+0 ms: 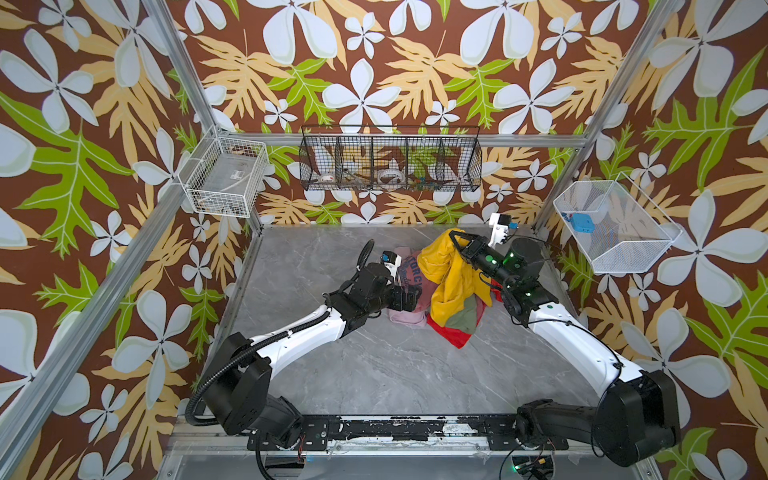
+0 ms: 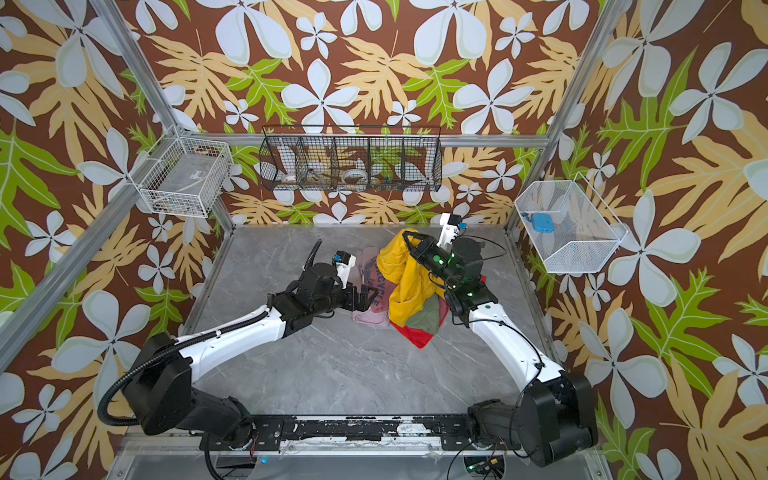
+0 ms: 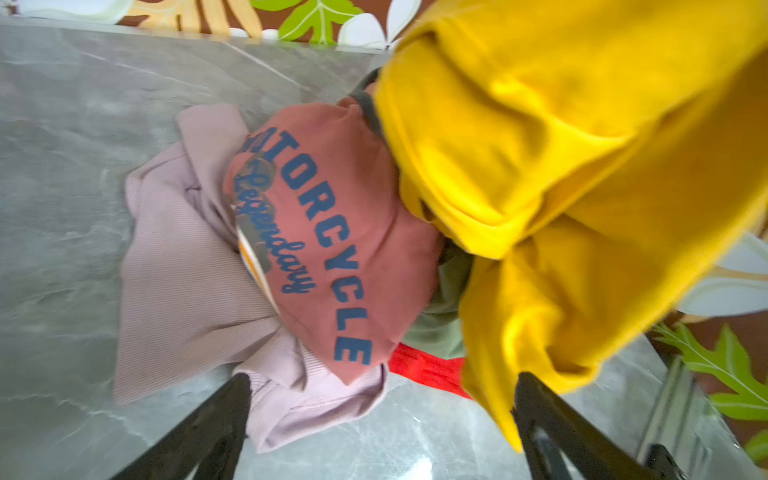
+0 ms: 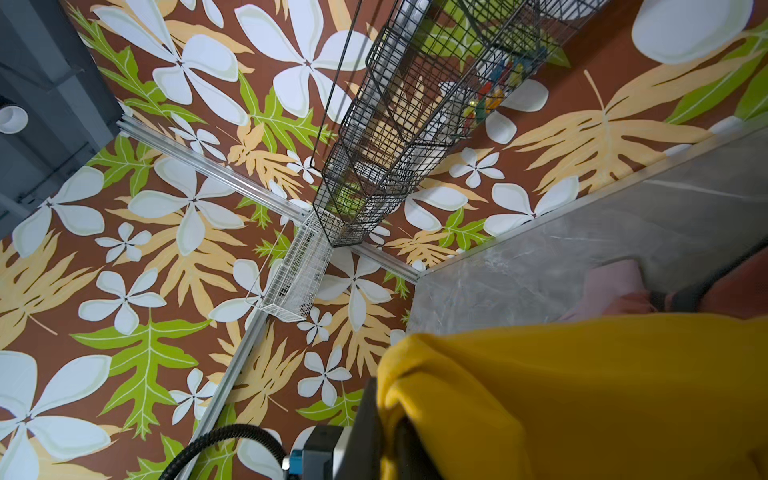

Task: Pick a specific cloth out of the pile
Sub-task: 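Carry the yellow shirt toward the left gripper and grasp it with the left gripper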

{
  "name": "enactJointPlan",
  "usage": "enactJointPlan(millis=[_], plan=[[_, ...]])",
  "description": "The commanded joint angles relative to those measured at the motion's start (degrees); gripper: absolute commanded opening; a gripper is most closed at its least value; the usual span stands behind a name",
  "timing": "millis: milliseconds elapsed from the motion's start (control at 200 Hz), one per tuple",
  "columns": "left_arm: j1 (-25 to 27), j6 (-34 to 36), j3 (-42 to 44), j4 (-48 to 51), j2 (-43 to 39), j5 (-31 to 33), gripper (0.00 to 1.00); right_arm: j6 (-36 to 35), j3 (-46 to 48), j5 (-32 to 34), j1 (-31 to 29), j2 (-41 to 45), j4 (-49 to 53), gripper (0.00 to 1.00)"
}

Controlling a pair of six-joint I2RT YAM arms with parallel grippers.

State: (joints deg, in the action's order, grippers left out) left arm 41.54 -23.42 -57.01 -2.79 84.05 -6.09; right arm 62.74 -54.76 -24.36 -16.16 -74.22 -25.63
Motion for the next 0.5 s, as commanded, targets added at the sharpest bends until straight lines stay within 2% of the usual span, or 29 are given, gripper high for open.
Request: enactJointPlan(millis=[0, 145, 380, 495], plan=[[1.22, 2.11, -0.27, -2.60, -0.09, -7.46, 0.99, 0.41, -0.02, 3.48, -0.36, -0.05, -3.82, 0.00], [3.26, 0.46, -1.81, -6.29, 2.59, -12.20, 0.98, 2.09, 1.02, 5.15, -0.50, -0.05, -4.43, 0.00], [6.31, 1.96, -10.12, -4.86, 10.68, -11.67, 0.98, 2.39, 1.23, 6.68, -0.78, 1.30, -3.68, 0.00], [6.54, 1.18, -15.13, 0.68, 16.12, -7.59, 0.95, 2.50, 0.89, 7.04, -0.77, 1.91, -3.60, 0.00]])
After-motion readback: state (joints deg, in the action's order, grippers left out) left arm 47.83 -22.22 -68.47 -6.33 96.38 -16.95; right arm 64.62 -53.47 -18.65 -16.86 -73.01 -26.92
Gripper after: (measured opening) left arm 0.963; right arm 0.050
